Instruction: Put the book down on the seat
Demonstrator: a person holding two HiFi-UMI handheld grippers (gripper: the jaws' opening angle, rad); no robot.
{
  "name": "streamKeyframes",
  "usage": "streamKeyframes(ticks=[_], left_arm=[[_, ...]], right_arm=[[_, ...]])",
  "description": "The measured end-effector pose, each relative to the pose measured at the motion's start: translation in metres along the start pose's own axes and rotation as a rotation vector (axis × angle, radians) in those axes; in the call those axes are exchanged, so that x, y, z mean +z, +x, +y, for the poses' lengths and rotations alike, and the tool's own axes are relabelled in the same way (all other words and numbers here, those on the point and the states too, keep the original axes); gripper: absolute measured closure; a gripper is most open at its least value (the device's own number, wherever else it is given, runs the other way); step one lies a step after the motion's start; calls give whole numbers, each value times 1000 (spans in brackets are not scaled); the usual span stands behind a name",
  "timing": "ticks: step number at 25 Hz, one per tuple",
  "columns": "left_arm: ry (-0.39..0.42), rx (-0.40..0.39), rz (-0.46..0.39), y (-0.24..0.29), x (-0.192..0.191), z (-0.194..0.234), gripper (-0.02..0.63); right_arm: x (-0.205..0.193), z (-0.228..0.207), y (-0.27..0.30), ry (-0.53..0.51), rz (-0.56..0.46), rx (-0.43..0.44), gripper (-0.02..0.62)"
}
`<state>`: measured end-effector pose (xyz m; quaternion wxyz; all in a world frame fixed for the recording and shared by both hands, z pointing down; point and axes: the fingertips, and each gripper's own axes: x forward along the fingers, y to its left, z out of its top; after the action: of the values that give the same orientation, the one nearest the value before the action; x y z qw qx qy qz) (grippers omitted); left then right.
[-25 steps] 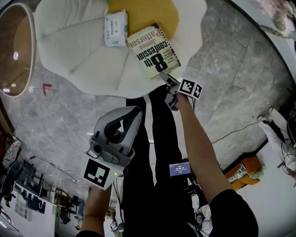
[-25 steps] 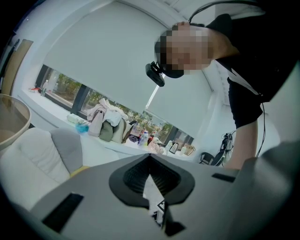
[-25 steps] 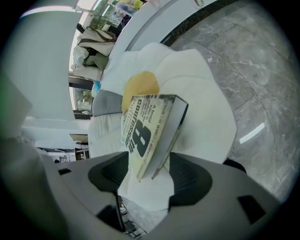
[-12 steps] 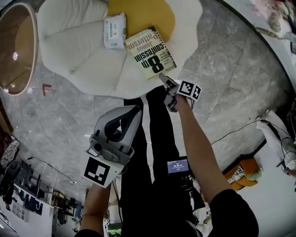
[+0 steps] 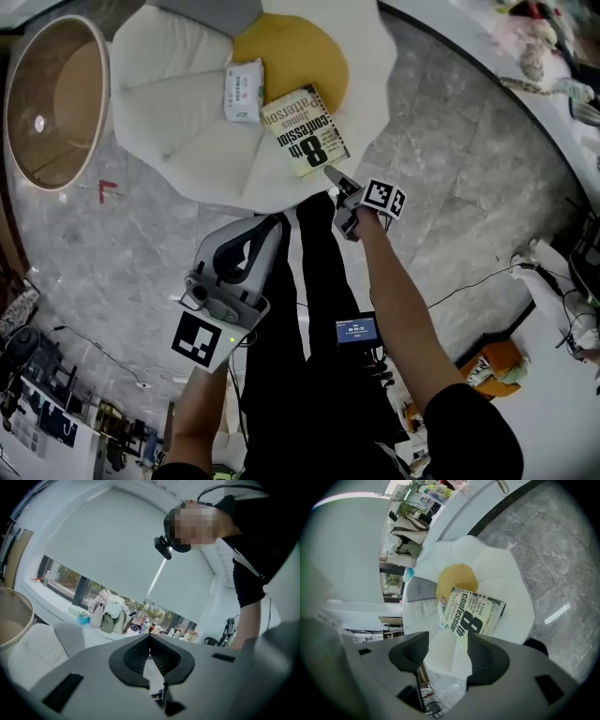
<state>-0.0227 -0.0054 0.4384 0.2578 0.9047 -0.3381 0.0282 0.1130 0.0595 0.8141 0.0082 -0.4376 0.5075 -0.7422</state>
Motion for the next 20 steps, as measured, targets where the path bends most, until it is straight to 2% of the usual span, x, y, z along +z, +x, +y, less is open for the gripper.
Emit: streamKeyframes(ticks=[5,12,16,20], left_arm=[[-12,59,6,-16,18,-1,595],[2,92,-20,-46,52,-14,594],[16,109,-33,-62,77,-22,594],[51,94,-53,-75,112,-29,594]], right_arm=[[3,33,-17,-16,-13,29,354],[3,77,-50,-7,-54,52,398],[-6,104,-74,-11,-62,72,440],[-4,135,-99,-12,-87,106,504]])
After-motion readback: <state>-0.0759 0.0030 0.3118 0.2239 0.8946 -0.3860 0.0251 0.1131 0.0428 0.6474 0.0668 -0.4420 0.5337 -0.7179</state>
